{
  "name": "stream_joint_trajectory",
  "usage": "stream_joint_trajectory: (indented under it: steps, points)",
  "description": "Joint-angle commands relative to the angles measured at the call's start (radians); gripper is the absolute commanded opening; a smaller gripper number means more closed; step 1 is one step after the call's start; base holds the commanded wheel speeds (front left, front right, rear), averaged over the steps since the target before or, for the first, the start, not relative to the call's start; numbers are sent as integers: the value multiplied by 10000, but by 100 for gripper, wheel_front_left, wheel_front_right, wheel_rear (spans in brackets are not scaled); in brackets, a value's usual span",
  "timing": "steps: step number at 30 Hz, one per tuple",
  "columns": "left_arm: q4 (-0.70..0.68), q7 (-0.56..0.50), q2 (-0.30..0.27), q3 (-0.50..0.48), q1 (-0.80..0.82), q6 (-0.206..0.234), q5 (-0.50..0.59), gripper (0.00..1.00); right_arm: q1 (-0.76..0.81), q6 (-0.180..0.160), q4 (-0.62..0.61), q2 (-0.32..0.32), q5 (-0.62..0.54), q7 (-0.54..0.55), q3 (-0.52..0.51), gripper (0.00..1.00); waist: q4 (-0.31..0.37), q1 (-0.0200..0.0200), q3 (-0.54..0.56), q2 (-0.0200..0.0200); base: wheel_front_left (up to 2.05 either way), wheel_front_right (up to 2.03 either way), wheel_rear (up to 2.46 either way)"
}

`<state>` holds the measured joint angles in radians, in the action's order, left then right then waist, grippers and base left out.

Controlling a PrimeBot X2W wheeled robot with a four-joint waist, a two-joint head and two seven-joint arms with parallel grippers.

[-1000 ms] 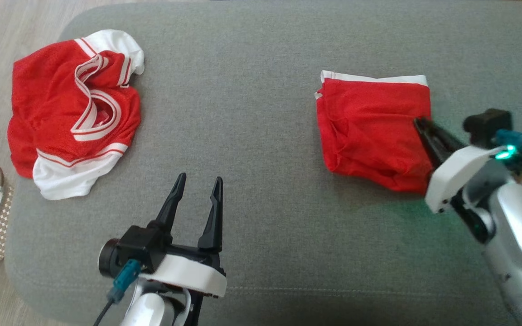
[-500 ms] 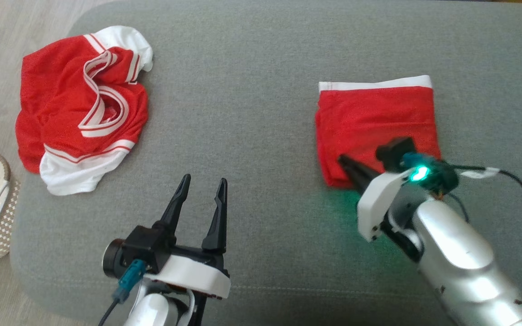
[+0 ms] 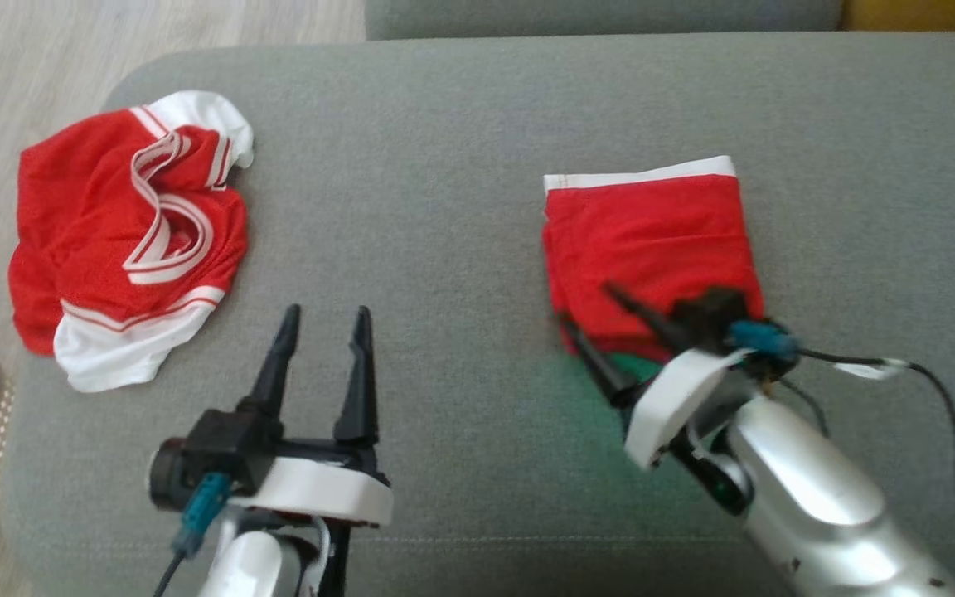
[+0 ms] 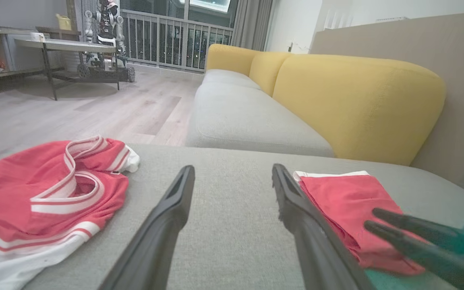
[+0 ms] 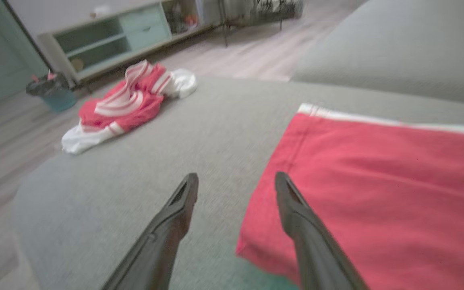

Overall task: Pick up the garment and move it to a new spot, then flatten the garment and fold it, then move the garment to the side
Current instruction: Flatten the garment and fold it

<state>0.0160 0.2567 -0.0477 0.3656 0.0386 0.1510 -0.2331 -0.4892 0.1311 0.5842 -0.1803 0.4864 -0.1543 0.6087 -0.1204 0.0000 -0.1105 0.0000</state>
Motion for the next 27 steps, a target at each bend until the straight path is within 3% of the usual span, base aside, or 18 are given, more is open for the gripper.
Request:
stream_joint_trajectory:
  steps: [1, 5, 9, 13, 17, 21, 27]
  points:
    - [-360, 51, -26, -348, 105, 50, 92, 100, 15, -4, -352, -1, -65, -196, -52, 100, 65, 0, 73, 0, 0, 0, 0]
    - [-621, 51, -26, -663, -126, 365, 266, 100, 587, -4, -1148, -79, 137, -865, -563, 100, 275, 0, 237, 0, 0, 0, 0]
    - [-602, 51, -37, -944, -365, 371, 667, 100, 1226, -4, -1956, -467, -365, -1062, -1629, 100, 474, 0, 423, 0, 0, 0, 0]
    - [-584, 51, -50, -1178, -685, 251, 1023, 100, 2393, -4, -3094, -251, -1662, -1070, -3388, 100, 655, 0, 724, 0, 0, 0, 0]
    - [-800, 51, -55, -1430, -1043, 119, 1319, 100, 3532, -4, -3821, 429, -2627, -1072, -4680, 100, 819, 0, 983, 0, 0, 0, 0]
    - [-957, 51, -51, -1563, -1387, -119, 1620, 100, 4255, -4, -4053, 629, -3498, -1073, -4923, 100, 904, 0, 1149, 0, 0, 0, 0]
    - [-1011, 51, -46, -1637, -1745, -301, 1808, 100, 4587, -4, -3796, 809, -3775, -1074, -5006, 100, 900, 0, 1363, 0, 0, 0, 0]
